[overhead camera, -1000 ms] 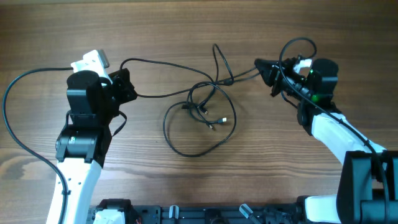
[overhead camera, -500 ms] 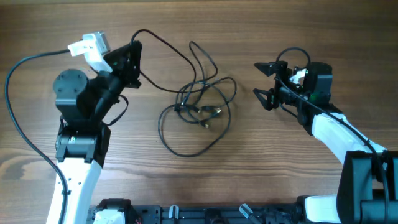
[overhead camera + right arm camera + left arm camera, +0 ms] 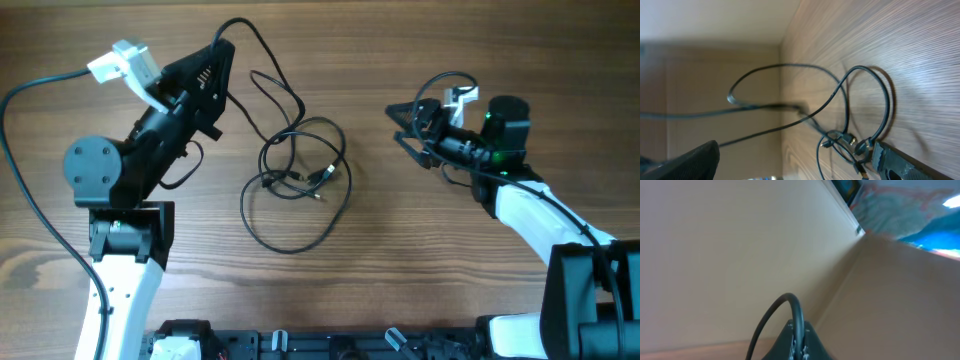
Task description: Untangle cables
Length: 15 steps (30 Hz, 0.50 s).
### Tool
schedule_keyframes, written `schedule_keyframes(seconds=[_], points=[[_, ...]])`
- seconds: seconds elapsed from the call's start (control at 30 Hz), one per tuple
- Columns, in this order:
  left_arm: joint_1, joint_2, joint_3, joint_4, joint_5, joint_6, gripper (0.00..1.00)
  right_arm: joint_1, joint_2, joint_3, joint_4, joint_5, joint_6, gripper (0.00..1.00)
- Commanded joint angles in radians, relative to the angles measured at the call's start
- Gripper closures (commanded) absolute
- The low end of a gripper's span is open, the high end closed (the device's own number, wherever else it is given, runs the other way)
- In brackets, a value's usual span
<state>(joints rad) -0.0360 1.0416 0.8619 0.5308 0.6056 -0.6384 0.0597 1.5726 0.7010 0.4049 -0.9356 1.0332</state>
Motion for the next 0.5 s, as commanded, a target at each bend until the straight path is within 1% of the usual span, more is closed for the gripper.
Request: schedule_keyframes(seconds=[0.0, 0.13, 0.17, 0.3, 0.37, 0.47], points=[[0.005, -0.01, 0.008, 0.115, 0.006, -0.187, 0.96, 0.056, 0.001, 0.004, 0.022, -0.023, -0.1, 0.0], [0.005, -0.01, 0.008, 0.205, -0.043, -0.355, 0.96, 0.134, 0.001, 0.004, 0.024, 0.051, -0.143, 0.0], [0.005, -0.01, 0.008, 0.212, -0.055, -0.37, 0.96, 0.147, 0.001, 0.004, 0.026, 0.064, -0.142, 0.0], [0.005, -0.009, 0.008, 0.215, -0.069, -0.37, 0.96, 0.196, 0.001, 0.004, 0.066, 0.07, -0.14, 0.0], [0.005, -0.009, 0.008, 0.214, -0.076, -0.392, 0.96, 0.221, 0.001, 0.004, 0.1, 0.068, -0.132, 0.0], [0.002, -0.006, 0.008, 0.214, -0.084, -0.392, 0.96, 0.267, 0.001, 0.004, 0.176, 0.05, -0.172, 0.0]])
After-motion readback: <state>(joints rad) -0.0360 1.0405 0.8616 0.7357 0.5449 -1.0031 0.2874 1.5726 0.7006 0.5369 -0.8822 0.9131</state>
